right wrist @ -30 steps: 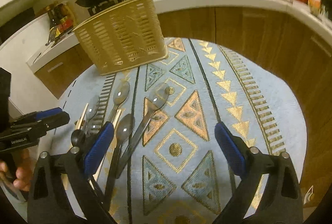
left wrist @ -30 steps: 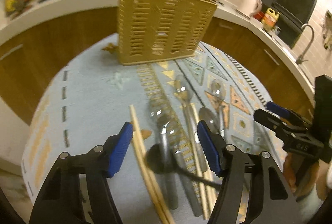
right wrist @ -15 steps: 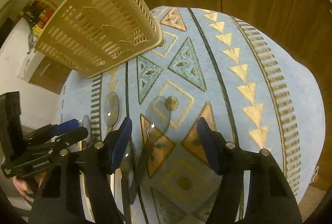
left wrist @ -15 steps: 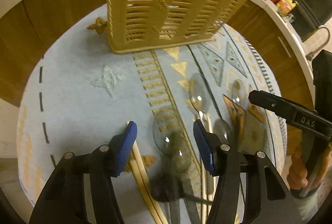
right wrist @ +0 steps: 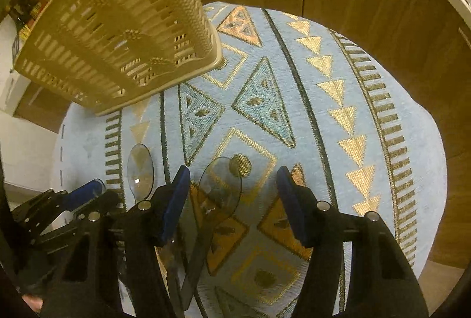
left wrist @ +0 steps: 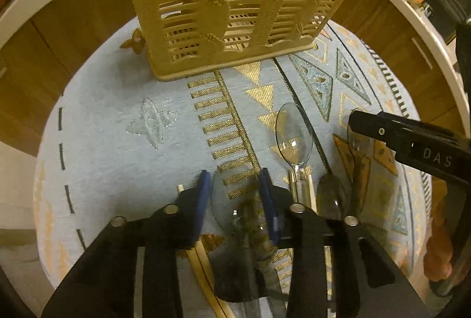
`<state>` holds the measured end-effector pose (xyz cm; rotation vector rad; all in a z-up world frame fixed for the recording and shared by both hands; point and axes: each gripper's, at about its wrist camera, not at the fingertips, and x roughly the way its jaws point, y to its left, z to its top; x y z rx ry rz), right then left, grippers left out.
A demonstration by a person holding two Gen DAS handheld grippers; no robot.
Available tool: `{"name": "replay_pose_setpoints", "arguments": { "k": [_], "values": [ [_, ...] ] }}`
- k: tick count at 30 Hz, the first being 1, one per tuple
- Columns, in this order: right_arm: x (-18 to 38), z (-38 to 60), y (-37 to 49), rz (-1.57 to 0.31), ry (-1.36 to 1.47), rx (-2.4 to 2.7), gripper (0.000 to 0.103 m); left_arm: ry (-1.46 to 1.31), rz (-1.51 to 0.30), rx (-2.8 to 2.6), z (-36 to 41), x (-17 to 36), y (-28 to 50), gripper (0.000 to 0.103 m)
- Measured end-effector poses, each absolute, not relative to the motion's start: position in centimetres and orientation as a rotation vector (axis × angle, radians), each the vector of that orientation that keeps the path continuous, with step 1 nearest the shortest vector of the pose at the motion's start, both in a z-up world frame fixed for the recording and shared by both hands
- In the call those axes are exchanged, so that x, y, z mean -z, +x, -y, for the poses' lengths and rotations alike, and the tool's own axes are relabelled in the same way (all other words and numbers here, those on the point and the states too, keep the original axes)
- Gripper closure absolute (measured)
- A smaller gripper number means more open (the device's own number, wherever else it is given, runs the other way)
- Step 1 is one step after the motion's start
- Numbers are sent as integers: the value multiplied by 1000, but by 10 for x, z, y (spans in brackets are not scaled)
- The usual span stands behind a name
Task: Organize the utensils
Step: 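Lower both grippers and close each on a clear plastic spoon, then lift both clear spoons over the tan basket and open both grippers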
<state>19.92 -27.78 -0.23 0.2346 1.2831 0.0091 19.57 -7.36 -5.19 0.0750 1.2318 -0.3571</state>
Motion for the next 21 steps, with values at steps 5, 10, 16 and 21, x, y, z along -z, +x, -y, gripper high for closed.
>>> {"name": "replay_pose_setpoints", "arguments": {
  "k": [5,10,16,21],
  "values": [
    [11,259,208,-1324,192,20,60,85,-1197,341,76,54,194,73],
    [11,244,213,-1336,129,70,65,48,-1160,347,68,48,191,73],
    [19,210,206,-1342,64,96,65,24,-1107,341,60,36,188,73],
    [25,200,206,-1349,75,99,65,22,-1089,334,55,32,185,73]
  ]
}}
